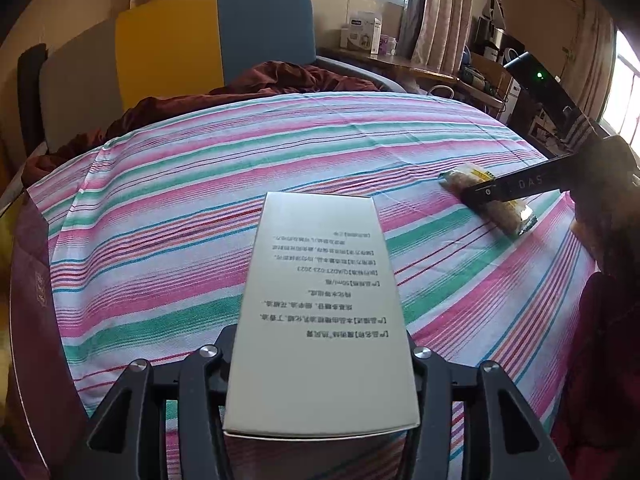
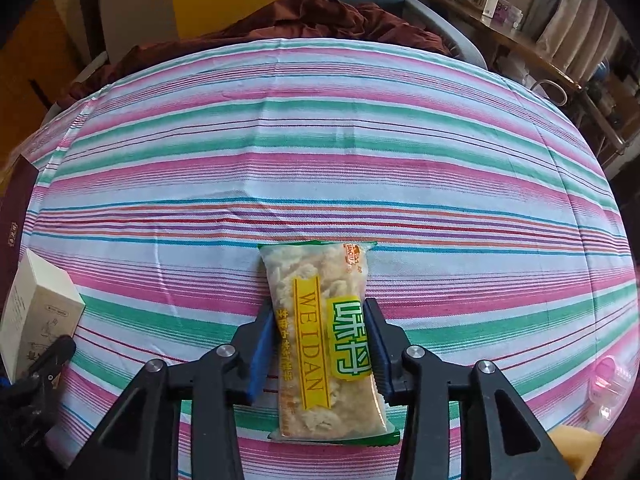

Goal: Organize objects
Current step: 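Carry the white paper box toward the gold tray with the left gripper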

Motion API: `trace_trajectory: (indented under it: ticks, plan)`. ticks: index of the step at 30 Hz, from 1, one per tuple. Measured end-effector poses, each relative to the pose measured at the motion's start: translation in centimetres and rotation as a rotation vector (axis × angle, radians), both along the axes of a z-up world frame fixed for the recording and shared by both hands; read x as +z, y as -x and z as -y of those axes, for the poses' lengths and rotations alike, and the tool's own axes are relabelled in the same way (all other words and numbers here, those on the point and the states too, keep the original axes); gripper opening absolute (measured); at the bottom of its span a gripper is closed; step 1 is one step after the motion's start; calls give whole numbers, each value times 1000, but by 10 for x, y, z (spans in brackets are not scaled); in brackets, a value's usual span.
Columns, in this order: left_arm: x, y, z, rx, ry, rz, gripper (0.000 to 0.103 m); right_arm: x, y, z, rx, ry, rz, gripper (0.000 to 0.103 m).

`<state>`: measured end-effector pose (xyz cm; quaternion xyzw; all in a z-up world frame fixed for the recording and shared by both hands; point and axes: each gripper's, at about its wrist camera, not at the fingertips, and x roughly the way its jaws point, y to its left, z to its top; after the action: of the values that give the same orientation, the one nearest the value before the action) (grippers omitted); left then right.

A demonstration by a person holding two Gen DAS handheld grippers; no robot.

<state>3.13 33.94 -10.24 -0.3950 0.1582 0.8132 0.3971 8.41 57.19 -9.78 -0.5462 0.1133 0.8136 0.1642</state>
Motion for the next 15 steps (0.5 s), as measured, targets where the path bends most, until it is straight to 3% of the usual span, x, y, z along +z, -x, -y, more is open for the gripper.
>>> trace_trajectory:
  ticks: [5, 15]
  plan:
    - [11, -5, 12, -4, -20, 52, 51, -3, 1, 2, 4, 4, -6, 46]
    - [43, -19, 43, -18, -54, 21, 51, -3, 4, 11, 34, -51, 4, 45]
